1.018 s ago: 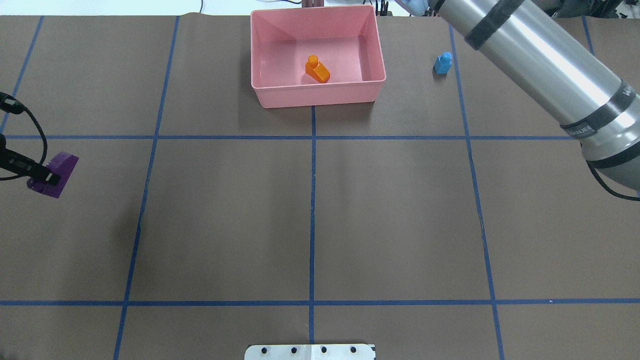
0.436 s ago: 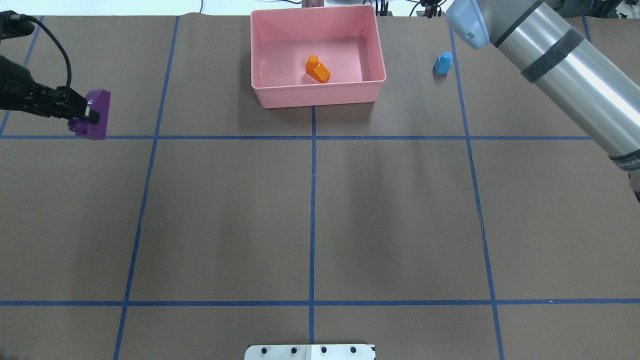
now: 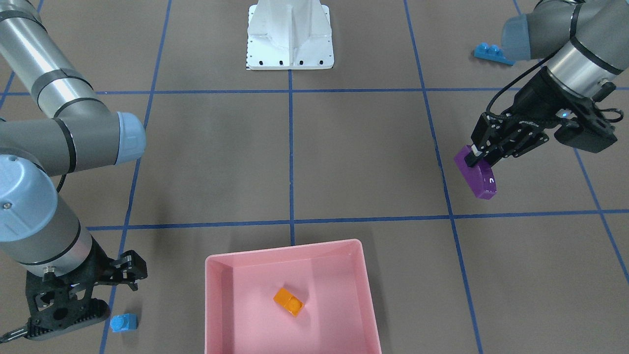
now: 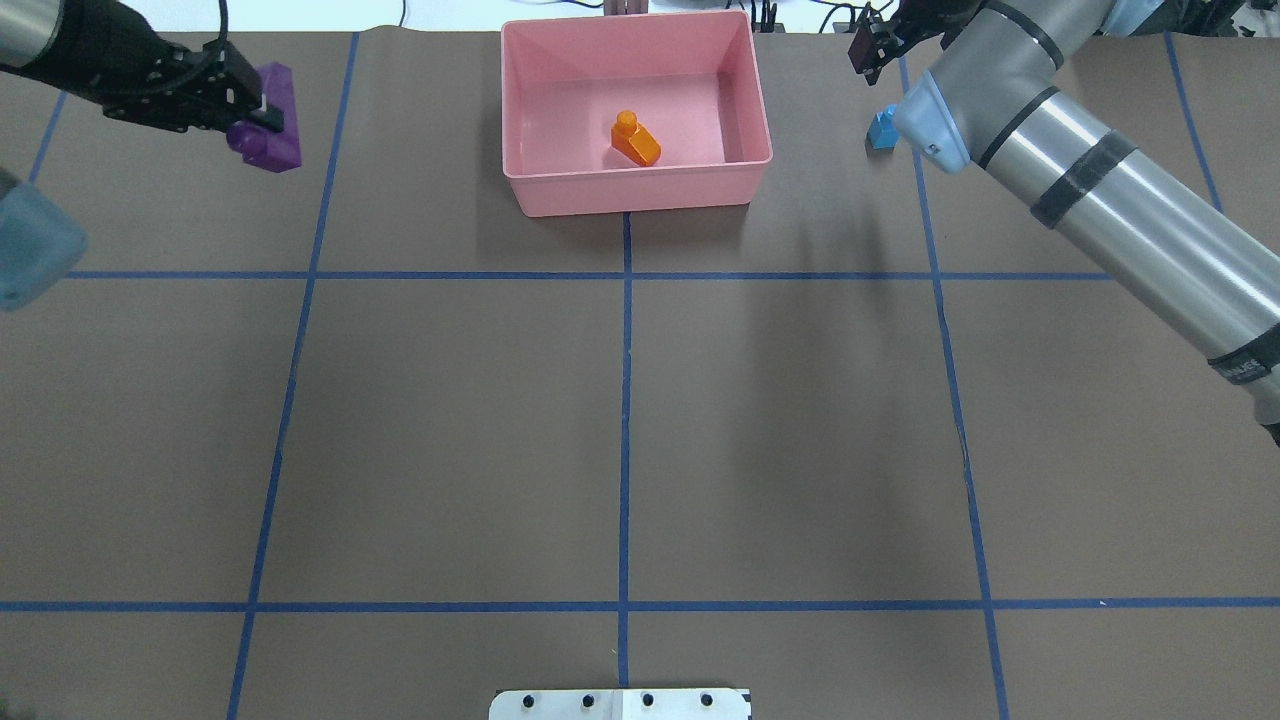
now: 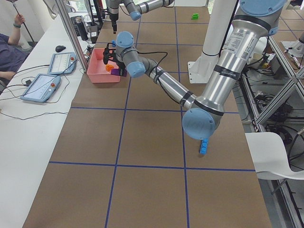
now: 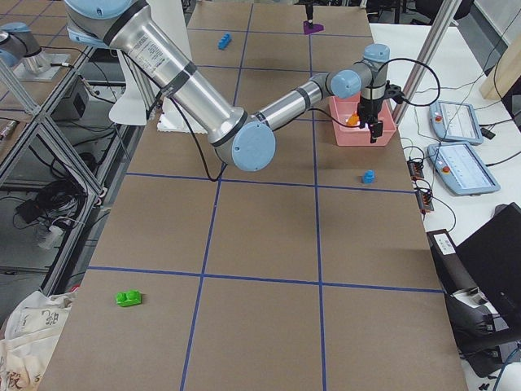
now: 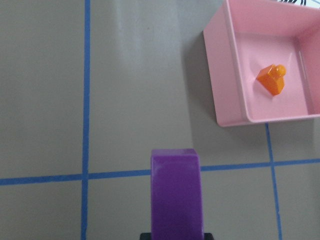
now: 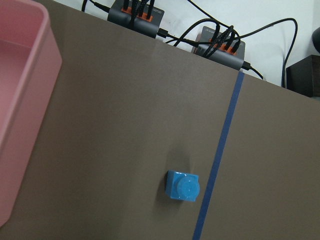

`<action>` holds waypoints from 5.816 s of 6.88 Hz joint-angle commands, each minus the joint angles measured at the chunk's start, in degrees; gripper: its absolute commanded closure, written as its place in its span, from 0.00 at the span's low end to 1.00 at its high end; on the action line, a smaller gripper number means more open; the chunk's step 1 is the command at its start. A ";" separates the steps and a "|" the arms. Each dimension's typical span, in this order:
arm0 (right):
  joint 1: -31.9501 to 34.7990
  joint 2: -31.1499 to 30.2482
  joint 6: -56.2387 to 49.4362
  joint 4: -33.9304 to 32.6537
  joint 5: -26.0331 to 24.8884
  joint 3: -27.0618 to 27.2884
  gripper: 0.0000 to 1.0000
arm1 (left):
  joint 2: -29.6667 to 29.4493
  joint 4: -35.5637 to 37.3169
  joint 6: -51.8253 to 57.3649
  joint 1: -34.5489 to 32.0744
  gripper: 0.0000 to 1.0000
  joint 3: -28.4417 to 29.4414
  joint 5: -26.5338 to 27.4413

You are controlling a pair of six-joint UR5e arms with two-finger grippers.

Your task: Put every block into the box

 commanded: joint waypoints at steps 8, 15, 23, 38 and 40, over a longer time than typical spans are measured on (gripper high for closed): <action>-6.11 2.64 6.75 21.80 -9.80 -20.85 0.01 | -32.88 -7.10 -8.12 7.98 1.00 38.20 25.74; -4.53 2.81 9.03 22.15 -8.14 -21.48 1.00 | -32.98 -10.81 -11.04 13.69 1.00 41.48 32.86; -0.64 15.62 24.02 13.45 9.45 -16.20 1.00 | -32.37 17.36 -0.91 8.53 0.00 28.51 20.06; -6.37 6.80 28.73 4.58 4.96 3.27 0.00 | 62.61 -15.99 15.93 10.51 0.00 -17.76 13.82; -6.02 4.04 28.46 4.48 4.97 5.68 0.00 | 66.58 -20.27 6.02 11.15 0.00 -17.67 12.07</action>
